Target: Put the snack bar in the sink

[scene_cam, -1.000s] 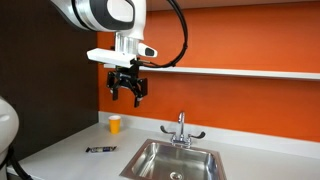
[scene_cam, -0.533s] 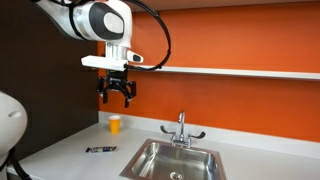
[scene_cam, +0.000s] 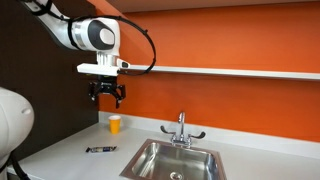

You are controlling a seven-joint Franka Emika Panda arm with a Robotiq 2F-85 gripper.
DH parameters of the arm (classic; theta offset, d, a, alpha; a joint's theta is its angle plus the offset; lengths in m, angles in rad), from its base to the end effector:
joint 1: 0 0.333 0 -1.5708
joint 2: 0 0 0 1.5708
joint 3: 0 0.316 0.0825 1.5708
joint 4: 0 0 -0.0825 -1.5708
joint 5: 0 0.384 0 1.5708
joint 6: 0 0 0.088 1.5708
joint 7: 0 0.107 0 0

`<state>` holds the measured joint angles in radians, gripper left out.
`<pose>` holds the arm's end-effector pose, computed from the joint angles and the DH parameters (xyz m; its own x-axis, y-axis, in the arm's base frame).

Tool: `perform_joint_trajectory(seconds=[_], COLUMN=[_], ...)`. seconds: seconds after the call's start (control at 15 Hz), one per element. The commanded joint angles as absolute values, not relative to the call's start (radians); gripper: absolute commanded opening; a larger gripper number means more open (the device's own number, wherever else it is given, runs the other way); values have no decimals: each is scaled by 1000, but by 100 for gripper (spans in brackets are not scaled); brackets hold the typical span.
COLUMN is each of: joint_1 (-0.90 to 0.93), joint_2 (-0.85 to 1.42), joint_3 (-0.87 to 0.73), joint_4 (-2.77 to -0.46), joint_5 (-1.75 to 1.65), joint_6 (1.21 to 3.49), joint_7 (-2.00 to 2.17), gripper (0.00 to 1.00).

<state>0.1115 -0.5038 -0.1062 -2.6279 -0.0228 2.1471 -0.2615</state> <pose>0.3804 0.0020 0.4120 0.9575 0.2870 0.0286 0.2878 -0.9574 -0.0253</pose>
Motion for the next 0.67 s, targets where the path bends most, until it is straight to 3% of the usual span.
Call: perform_joint_trajectory(seconds=[0.0, 0.6], joint_1=[130, 166], joint_2=[-403, -208], joint_3=[-76, -31], joint_4=[-2576, -2520], joint_5=[10, 68], joint_6=[2190, 2343], joint_7=[-296, -325], gripper=[100, 100])
